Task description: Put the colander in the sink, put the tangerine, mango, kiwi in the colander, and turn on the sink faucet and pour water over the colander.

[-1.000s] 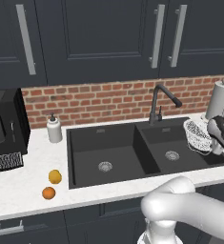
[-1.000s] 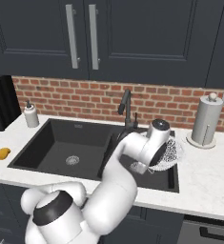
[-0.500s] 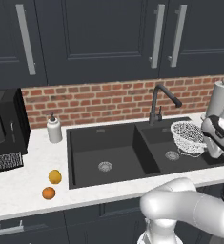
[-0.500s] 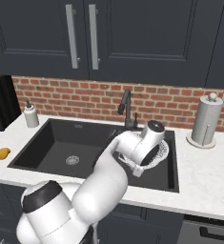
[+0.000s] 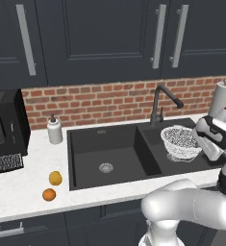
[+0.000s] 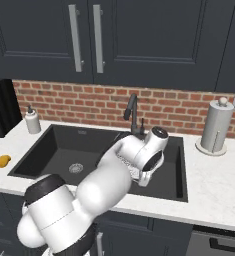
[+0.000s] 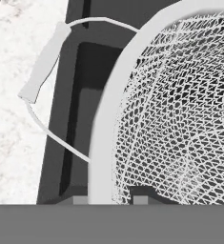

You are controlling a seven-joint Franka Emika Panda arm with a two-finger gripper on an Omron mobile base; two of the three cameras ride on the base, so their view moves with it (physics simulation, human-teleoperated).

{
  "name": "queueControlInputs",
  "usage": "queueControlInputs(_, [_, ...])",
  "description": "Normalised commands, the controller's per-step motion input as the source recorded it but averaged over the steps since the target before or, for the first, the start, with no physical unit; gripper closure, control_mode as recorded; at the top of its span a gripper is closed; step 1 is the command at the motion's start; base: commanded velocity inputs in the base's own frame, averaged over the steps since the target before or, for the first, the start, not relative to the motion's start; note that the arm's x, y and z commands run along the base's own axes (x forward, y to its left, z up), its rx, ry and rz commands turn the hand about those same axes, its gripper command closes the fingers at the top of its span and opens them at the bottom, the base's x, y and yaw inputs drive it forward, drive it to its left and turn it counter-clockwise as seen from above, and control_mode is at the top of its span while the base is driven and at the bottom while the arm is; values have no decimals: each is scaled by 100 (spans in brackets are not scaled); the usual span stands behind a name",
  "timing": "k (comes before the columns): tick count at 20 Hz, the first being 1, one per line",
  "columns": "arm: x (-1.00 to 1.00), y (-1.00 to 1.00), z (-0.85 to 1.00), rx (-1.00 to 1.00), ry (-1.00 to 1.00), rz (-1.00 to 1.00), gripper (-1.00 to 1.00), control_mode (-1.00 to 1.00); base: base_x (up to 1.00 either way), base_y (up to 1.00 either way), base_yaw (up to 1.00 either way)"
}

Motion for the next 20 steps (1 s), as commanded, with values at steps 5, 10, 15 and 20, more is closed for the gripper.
queueControlInputs(5, [21, 2, -33, 0, 6, 19, 100, -100, 0, 0, 0])
queueControlInputs(10, [13, 0, -27, 0, 1, 19, 100, -100, 0, 0, 0])
queueControlInputs(15, [6, 0, -24, 1, 0, 19, 100, -100, 0, 0, 0])
queueControlInputs(20, [8, 0, -26, 1, 0, 16, 100, -100, 0, 0, 0])
